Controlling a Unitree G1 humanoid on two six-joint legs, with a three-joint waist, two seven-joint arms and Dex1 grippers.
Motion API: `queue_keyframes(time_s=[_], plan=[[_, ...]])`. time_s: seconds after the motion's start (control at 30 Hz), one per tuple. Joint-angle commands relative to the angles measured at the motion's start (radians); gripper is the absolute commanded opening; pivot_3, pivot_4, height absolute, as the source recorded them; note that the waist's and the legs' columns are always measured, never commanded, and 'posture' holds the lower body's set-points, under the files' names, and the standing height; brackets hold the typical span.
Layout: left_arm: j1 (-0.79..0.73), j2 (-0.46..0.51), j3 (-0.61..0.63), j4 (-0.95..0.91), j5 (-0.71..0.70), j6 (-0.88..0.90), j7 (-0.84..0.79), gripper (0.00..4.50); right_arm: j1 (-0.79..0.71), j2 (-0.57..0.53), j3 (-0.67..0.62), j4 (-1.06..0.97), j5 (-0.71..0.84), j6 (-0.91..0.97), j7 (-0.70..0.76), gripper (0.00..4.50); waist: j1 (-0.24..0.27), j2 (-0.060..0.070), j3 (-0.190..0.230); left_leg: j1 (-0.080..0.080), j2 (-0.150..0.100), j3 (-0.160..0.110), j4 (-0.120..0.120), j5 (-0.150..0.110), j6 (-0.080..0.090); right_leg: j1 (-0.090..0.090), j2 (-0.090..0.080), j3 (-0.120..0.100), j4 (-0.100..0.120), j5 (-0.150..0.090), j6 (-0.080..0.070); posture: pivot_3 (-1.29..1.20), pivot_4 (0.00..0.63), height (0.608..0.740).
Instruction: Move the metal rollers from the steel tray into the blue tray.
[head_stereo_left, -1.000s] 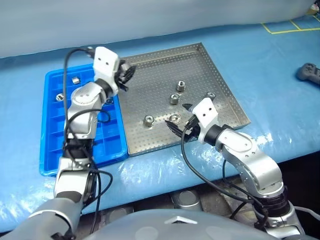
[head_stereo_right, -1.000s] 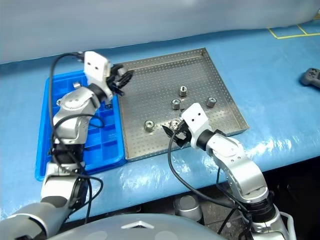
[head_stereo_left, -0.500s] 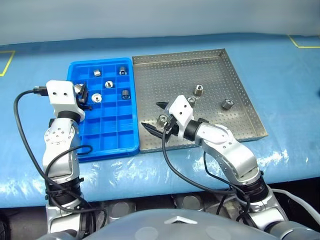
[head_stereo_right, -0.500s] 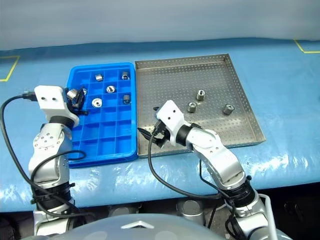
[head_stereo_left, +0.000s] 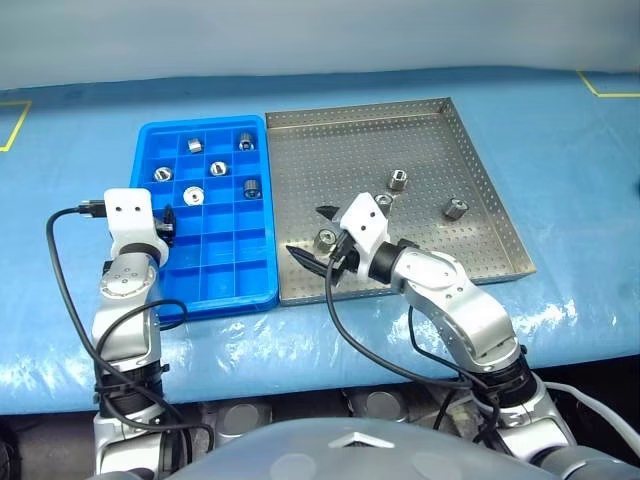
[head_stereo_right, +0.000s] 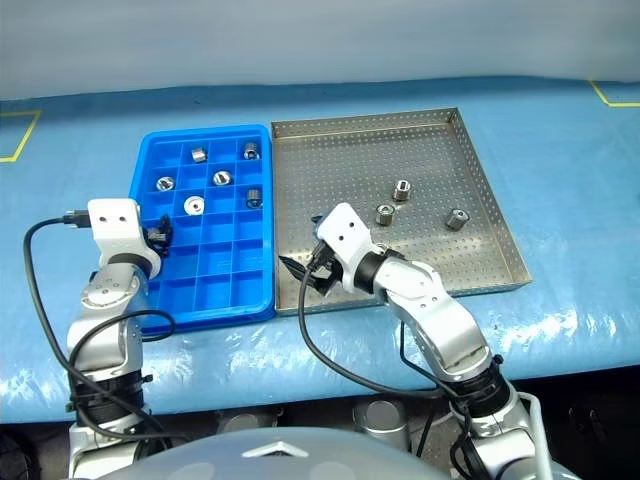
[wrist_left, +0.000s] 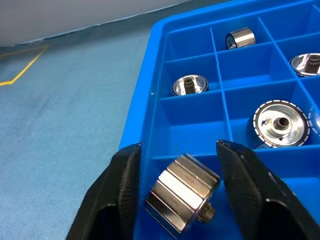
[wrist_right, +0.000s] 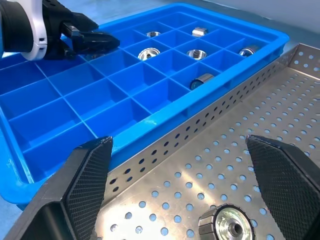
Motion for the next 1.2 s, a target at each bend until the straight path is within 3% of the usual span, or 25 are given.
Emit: queue_keyframes(time_s=[0.03,0.23,0.47,0.73,1.07,1.2], plan=[[-0.049,0.012,-0.013,-0.091,-0.037,0.013,-0.035,4.35,0.003,0.000,-0.041,-0.054,0.002,-0.016,-0.012,4.50,-0.002,0.000,0.000,0.000,0.000,0.000,0.000,0.000,0.000,0.000,0.000,0.000,0.000,0.000,0.000,-0.10,0.150,0.740],[-0.176,0.048,-0.110,-0.115,-0.187,-0.012,-0.245,4.47,0.052,-0.044,-0.108,-0.090,0.011,0.001,-0.015,4.50,-0.005,0.000,0.000,-0.001,-0.001,0.000,0.000,0.000,-0.001,0.000,-0.001,0.000,0.000,0.000,0.000,-0.13,0.150,0.740],[-0.283,0.106,-0.296,0.037,-0.307,-0.014,-0.541,4.47,0.151,-0.116,-0.198,-0.141,0.017,0.027,-0.023,4.50,-0.041,0.000,0.000,-0.001,-0.001,0.001,-0.001,0.000,0.000,0.000,0.000,0.001,-0.002,0.000,0.000,-0.18,0.150,0.740],[-0.420,0.258,-0.562,0.218,-0.235,-0.039,-0.801,4.47,0.212,-0.111,-0.245,-0.188,0.017,0.044,-0.066,4.50,-0.093,0.001,0.000,0.000,0.000,0.001,-0.001,0.000,0.000,0.000,0.002,0.002,-0.001,-0.001,0.001,-0.23,0.150,0.740],[-0.561,0.319,-0.827,0.390,-0.024,-0.113,-0.951,4.47,0.221,-0.078,-0.238,-0.198,0.012,0.033,-0.106,4.50,-0.117,0.001,0.000,-0.001,0.000,0.001,-0.001,0.000,0.000,-0.001,0.002,0.002,-0.001,-0.002,0.003,-0.25,0.150,0.740],[-0.576,0.309,-0.835,0.410,0.009,-0.122,-0.961,3.55,0.216,-0.069,-0.237,-0.196,0.010,0.029,-0.114,4.50,-0.118,0.001,0.000,-0.001,0.000,0.001,-0.001,0.000,0.001,-0.001,0.002,0.003,-0.001,-0.002,0.003,-0.26,0.150,0.740]])
